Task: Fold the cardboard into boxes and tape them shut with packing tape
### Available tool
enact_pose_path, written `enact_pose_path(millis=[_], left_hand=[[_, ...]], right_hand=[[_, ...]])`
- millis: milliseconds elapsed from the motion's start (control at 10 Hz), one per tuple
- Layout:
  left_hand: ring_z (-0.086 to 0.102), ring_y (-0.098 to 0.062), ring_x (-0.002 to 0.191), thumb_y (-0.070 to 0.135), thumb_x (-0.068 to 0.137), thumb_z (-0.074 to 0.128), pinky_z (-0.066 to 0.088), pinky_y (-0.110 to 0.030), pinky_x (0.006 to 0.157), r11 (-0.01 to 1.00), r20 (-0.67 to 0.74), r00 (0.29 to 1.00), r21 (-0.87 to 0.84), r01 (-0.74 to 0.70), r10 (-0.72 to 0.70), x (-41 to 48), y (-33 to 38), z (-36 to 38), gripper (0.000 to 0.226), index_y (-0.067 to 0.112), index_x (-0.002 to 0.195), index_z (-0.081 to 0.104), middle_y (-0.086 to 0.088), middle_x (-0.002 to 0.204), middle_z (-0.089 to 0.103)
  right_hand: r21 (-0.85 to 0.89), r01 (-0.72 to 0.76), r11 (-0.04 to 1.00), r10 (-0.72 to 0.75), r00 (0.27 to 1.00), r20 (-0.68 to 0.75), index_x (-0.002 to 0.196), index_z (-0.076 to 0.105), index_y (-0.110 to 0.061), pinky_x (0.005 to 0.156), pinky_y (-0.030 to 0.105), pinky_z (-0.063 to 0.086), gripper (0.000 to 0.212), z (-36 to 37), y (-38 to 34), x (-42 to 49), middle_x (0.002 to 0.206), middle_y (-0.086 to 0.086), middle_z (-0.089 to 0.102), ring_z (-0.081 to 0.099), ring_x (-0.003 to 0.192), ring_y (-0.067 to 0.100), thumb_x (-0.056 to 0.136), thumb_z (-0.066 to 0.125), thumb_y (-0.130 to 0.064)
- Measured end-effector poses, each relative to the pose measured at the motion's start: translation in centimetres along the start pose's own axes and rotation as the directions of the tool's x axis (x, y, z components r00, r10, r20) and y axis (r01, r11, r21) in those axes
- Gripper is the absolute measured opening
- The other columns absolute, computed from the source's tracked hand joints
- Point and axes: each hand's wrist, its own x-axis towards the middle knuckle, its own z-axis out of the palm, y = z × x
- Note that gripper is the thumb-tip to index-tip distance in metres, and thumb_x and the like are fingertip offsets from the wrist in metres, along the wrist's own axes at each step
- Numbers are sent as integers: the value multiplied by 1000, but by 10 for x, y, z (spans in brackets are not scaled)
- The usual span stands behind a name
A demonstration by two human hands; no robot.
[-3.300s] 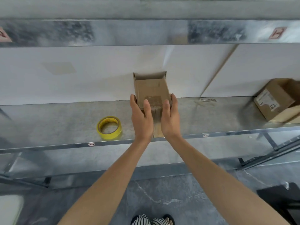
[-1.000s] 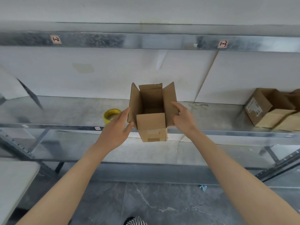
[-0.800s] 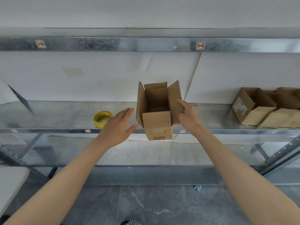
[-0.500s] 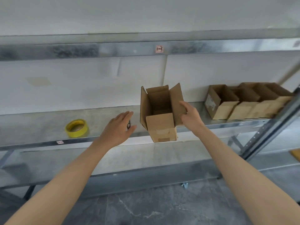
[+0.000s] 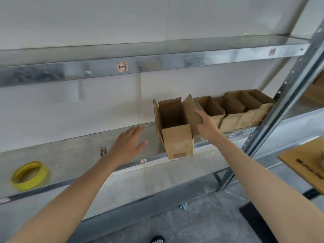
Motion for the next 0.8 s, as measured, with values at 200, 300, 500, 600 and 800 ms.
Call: enact_pose_path(millis=[200, 300, 500, 600, 800], left_hand=[[13, -16, 146, 44, 100, 33, 14, -32, 117, 998, 11, 999, -40, -48, 48, 61, 6, 7, 60, 19, 152, 15, 0, 159, 15], [14, -16, 146, 41, 100, 34, 15, -32, 117, 995, 18, 997, -55, -80, 81, 84, 8, 7, 59, 18, 151, 18, -1, 159, 16], [15, -17, 145, 40, 100, 35, 15, -33, 117, 991, 45, 992, -68, -117, 121, 112, 14, 17, 58, 16, 150, 21, -2, 158, 18], [16, -17, 145, 40, 100, 35, 16, -34, 117, 989, 46, 989, -64, -136, 139, 120, 19, 19, 56, 15, 149, 24, -3, 157, 21], [16, -18, 145, 40, 101, 33, 15, -35, 117, 985, 25, 988, -87, -149, 152, 126, 27, 21, 54, 13, 147, 28, -4, 157, 22]], right_hand=[[-109, -11, 994, 8, 1000, -25, 145, 34, -18, 67, 19, 50, 65, -21, 11, 48, 136, 7, 49, 51, 90, 10, 88, 44, 12], [-172, -17, 985, 6, 998, -65, 145, 35, -18, 74, 23, 49, 63, -33, 18, 66, 130, 9, 53, 51, 97, 15, 89, 44, 9], [-213, -45, 976, 16, 990, -139, 144, 37, -21, 72, 29, 54, 60, -47, 31, 88, 127, 9, 55, 55, 86, 16, 91, 44, 5], [-225, -51, 973, 24, 992, -120, 143, 39, -23, 57, 20, 47, 58, -46, 36, 91, 126, 7, 55, 56, 81, 13, 92, 44, 4], [-173, -16, 985, -11, 988, -153, 141, 42, -17, 72, 21, 49, 48, -49, 36, 86, 133, 8, 52, 56, 94, 15, 95, 45, -3]])
